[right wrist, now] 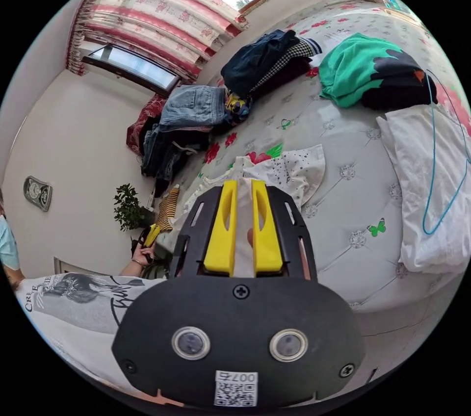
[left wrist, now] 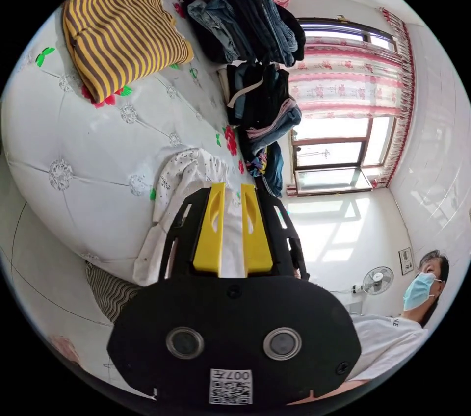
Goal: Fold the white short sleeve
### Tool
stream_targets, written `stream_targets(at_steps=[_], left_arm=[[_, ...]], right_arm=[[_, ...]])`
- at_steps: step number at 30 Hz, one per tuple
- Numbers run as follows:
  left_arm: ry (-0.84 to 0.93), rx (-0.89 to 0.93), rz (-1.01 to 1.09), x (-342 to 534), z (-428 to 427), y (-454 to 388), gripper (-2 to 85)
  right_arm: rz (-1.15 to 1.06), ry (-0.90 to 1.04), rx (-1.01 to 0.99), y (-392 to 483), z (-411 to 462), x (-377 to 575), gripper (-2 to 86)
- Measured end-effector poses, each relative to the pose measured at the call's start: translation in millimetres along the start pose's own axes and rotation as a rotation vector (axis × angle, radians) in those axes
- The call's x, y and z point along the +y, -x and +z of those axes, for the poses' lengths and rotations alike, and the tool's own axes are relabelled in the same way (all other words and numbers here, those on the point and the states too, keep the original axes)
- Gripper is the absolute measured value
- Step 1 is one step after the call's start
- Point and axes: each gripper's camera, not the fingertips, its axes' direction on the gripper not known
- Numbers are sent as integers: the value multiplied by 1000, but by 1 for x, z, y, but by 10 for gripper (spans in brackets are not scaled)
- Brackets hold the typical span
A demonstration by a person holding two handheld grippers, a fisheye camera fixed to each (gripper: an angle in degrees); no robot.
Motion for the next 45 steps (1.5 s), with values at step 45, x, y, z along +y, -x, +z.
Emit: stream_targets(at_steps=[45], left_arm=[[364,-70,689,-87,153,-250,-10]], right_arm=[[-263,2,-153,82,-14,-196,-2]])
